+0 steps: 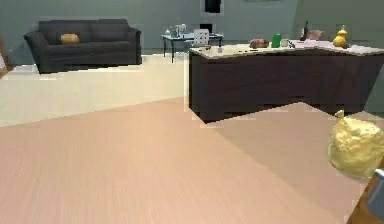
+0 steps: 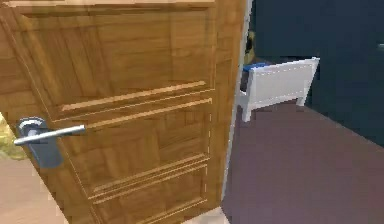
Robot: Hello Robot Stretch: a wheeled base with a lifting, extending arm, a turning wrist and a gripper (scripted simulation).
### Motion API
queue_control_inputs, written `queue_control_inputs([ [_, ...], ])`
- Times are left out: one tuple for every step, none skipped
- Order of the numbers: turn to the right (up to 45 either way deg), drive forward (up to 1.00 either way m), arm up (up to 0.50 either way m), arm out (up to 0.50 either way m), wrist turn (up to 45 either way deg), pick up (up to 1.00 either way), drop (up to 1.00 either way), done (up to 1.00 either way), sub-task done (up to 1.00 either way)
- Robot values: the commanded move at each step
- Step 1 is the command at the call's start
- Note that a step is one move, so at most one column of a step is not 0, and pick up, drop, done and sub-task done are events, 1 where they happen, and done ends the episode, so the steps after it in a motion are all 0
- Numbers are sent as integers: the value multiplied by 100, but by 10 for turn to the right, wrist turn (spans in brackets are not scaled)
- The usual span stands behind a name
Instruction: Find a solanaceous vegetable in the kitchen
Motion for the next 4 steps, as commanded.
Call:
queue_control_inputs([
  [0, 50, 0, 0, 0, 0, 0, 0, 0],
  [300, 0, 0, 0, 0, 0, 0, 0, 0],
  [0, 100, 0, 0, 0, 0, 0, 0, 0],
  [30, 0, 0, 0, 0, 0, 0, 0, 0],
])
